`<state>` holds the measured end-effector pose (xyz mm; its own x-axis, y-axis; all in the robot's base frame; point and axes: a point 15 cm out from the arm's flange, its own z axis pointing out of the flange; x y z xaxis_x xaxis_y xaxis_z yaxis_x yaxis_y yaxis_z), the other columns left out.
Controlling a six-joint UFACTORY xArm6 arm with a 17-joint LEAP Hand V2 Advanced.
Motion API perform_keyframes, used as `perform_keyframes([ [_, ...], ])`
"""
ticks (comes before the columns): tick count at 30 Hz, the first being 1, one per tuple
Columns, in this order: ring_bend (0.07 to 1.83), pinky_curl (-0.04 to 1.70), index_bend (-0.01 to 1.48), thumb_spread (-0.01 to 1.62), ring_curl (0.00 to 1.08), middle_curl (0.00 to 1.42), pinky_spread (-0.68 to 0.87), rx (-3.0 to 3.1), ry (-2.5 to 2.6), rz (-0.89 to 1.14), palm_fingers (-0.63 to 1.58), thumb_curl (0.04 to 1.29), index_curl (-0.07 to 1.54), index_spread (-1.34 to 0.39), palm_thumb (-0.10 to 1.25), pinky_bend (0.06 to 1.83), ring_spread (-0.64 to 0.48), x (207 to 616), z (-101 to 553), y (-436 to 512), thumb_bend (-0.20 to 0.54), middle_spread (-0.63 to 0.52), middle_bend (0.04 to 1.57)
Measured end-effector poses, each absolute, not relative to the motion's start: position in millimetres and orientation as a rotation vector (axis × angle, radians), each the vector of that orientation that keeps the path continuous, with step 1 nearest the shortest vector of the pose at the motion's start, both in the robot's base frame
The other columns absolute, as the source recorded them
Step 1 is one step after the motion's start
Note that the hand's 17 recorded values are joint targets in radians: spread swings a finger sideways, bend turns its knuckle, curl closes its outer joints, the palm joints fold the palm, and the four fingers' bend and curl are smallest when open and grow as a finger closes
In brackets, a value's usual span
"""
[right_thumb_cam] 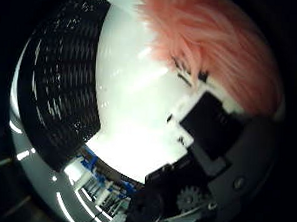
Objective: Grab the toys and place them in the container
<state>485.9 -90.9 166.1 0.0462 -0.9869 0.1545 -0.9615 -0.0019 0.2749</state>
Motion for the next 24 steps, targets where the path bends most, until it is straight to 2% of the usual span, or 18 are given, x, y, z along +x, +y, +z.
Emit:
perform_keyframes([
  [3, 1.17, 0.45, 0.50, 0.97, 0.52, 0.72, -0.37, 2.037, -1.995, -0.086, 1.19, 0.46, 0.45, -0.46, 0.93, 1.23, -0.30, 489.7, 178.6, -91.5, -0.014, -0.34, 0.88],
  [4, 1.19, 0.46, 0.54, 0.97, 0.53, 0.74, -0.35, 2.044, -2.010, -0.066, 1.19, 0.46, 0.48, -0.47, 0.94, 1.26, -0.29, 491.8, 187.2, -92.1, -0.014, -0.35, 0.90],
  [7, 1.32, 0.55, 0.80, 1.00, 0.60, 0.86, -0.27, 2.062, -2.062, 0.002, 1.11, 0.46, 0.66, -0.46, 0.97, 1.37, -0.27, 496.1, 218.5, -96.6, -0.015, -0.34, 1.03],
  [10, 1.38, 0.63, 0.93, 1.05, 0.66, 0.94, -0.23, 2.086, -2.111, 0.063, 1.07, 0.48, 0.78, -0.41, 1.02, 1.44, -0.25, 497.4, 251.8, -97.9, -0.002, -0.32, 1.13],
  [15, 1.43, 0.73, 0.99, 1.07, 0.72, 1.01, -0.19, 2.121, -2.181, 0.117, 1.00, 0.53, 0.90, -0.37, 1.06, 1.47, -0.24, 488.8, 303.4, -88.6, -0.009, -0.28, 1.20],
  [21, 1.46, 0.84, 1.01, 1.04, 0.76, 1.04, -0.16, 2.136, -2.140, 0.061, 0.96, 0.59, 0.97, -0.34, 1.06, 1.45, -0.23, 448.6, 351.2, -63.4, -0.015, -0.25, 1.25],
  [24, 1.47, 0.89, 1.01, 1.03, 0.77, 1.04, -0.15, 2.211, -2.134, 0.109, 0.95, 0.61, 0.99, -0.34, 1.06, 1.43, -0.23, 451.6, 386.8, -38.4, -0.013, -0.24, 1.26],
])
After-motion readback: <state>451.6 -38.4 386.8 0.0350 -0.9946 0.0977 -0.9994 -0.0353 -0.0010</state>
